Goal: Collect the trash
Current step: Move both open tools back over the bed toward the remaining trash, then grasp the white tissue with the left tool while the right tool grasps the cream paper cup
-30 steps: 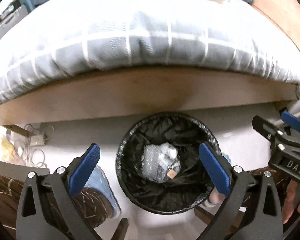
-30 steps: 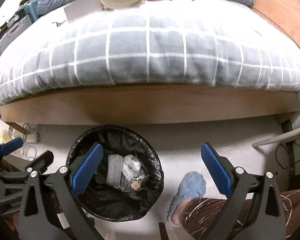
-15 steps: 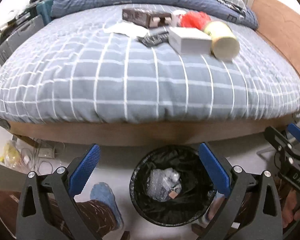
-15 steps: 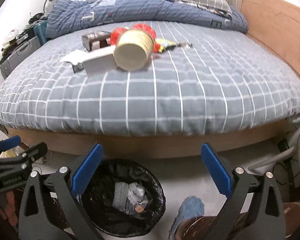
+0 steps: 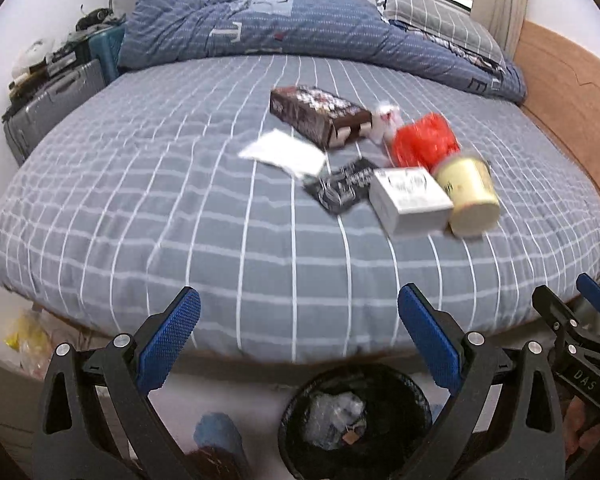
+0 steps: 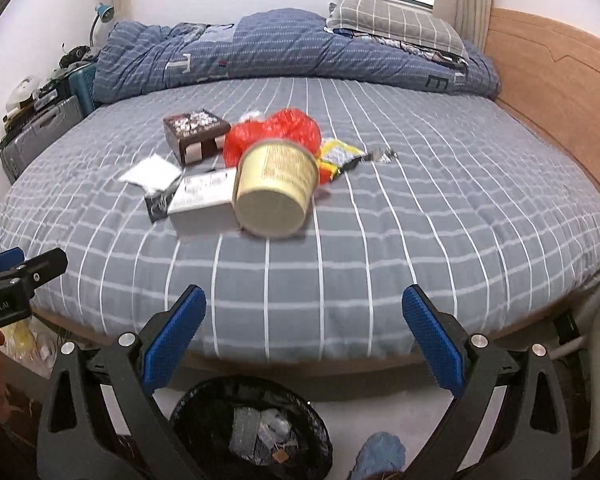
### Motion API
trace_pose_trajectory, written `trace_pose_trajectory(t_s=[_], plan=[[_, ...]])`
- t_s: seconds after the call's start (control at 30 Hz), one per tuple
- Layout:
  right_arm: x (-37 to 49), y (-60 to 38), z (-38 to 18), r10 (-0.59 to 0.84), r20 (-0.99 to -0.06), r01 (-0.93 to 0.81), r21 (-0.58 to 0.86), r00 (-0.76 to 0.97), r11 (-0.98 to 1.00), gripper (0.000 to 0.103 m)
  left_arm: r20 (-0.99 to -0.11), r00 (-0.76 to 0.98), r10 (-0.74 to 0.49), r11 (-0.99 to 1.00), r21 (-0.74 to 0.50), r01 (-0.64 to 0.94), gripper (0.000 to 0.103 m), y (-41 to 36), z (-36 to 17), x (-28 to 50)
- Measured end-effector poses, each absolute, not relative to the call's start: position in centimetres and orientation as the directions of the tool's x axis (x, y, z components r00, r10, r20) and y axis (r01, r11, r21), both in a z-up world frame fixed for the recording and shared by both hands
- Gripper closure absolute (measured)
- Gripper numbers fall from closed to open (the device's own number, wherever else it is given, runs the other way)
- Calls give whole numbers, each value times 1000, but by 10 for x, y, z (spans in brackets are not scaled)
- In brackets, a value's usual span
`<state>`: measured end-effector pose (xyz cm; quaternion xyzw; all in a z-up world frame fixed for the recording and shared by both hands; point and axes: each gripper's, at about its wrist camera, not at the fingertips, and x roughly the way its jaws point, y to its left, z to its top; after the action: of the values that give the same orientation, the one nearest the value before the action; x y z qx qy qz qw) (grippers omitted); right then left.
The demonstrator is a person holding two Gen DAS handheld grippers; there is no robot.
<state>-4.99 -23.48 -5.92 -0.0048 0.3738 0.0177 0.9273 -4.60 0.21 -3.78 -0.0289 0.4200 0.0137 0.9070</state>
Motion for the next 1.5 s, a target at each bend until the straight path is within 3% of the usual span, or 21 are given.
trace_pose_trajectory(t_s=[0.47,1.07,1.23,1.5], plan=[[36,-227,-50,50,-689,-49,21,723,999,8,-759,651,17,997,-35,-66,6,27,-34,53],[88,-228,-88,106,-735,-46,101,670,994,11,-800,599,29,998,-8,-58,7,30,-83,172],[95,-229,-96,132,-744,-53,129,655,990,12,-815,578,37,999,9,-52,12,26,-98,192],[101,-227,-106,175,-760,-72,168,626,983,24,-827,560,53,998,29,-51,25,23,-115,207]])
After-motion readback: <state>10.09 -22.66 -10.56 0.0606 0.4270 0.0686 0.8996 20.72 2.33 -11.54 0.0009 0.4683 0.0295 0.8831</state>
